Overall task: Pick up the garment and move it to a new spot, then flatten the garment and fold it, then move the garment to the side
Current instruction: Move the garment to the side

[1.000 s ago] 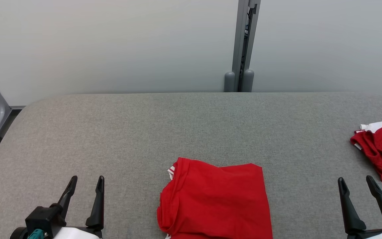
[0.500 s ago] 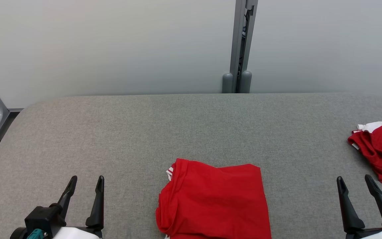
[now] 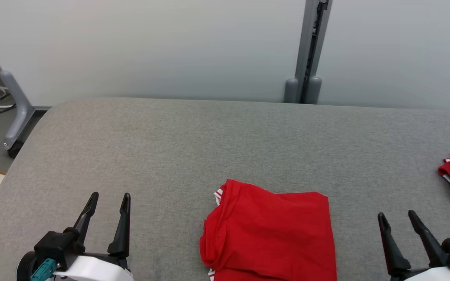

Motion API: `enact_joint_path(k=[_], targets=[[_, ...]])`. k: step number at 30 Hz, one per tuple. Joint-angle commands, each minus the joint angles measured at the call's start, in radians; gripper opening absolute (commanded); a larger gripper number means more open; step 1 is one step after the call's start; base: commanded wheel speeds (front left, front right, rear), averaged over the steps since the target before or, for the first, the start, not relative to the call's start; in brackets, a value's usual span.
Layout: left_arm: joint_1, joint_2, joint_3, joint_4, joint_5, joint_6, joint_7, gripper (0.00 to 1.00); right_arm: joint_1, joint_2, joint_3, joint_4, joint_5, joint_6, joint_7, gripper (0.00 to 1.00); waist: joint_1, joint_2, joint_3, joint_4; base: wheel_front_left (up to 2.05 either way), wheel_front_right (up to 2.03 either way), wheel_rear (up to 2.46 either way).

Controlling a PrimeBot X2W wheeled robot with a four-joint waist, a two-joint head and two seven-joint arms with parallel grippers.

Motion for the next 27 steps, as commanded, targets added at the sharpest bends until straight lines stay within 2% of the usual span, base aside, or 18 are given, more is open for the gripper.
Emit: enact_joint_path(k=[1,7,11,16,22,23,24,25,26,27], targets=[[-0.02,0.003,0.0,0.005,0.002,-0.003,-0.007,1.0,-0.01,-0.01,0.011,0.016,0.01,0.0,-0.005,1.0,0.0,-0.0001,0.019,0.028,0.0,0.0,0.0],[-0.078,-0.019,-0.015,0.039,0.0,-0.027,-0.038,1.0,-0.069,-0.023,0.097,0.164,0.063,0.0,-0.028,1.0,0.0,-0.0001,0.079,0.096,0.0,0.0,0.0],[-0.119,-0.031,-0.021,0.069,-0.001,-0.045,-0.061,1.0,-0.111,-0.027,0.11,0.267,0.089,0.0,-0.053,1.0,0.0,-0.0001,0.118,0.13,0.0,0.0,0.0],[-0.155,-0.047,-0.022,0.102,0.002,-0.061,-0.081,1.0,-0.162,-0.035,0.105,0.376,0.104,0.0,-0.077,1.0,0.0,-0.0001,0.16,0.151,0.0,0.0,0.0],[-0.172,-0.054,-0.009,0.131,0.006,-0.075,-0.095,1.0,-0.201,-0.04,0.147,0.458,0.13,0.0,-0.063,1.0,0.0,-0.0001,0.179,0.151,0.0,0.0,0.0],[-0.174,-0.054,-0.007,0.135,0.007,-0.077,-0.095,1.0,-0.203,-0.04,0.153,0.468,0.135,0.0,-0.059,0.83,0.0,-0.0001,0.179,0.15,0.0,0.0,0.0],[-0.175,-0.056,-0.005,0.139,0.008,-0.079,-0.097,1.0,-0.206,-0.041,0.155,0.477,0.138,0.0,-0.064,0.48,0.0,-0.0001,0.178,0.149,0.0,0.0,0.0],[-0.177,-0.057,-0.003,0.143,0.01,-0.079,-0.098,1.0,-0.208,-0.042,0.161,0.487,0.141,0.0,-0.06,0.29,0.0,-0.0001,0.177,0.148,0.0,0.0,0.0],[-0.178,-0.059,-0.001,0.146,0.01,-0.08,-0.099,1.0,-0.21,-0.042,0.172,0.492,0.147,0.0,-0.054,0.0,0.0,-0.0001,0.175,0.146,0.0,0.0,0.0],[-0.178,-0.06,0.001,0.148,0.01,-0.083,-0.1,1.0,-0.212,-0.045,0.181,0.493,0.149,0.0,-0.054,0.0,0.0,-0.0001,0.173,0.143,0.0,0.0,0.0]])
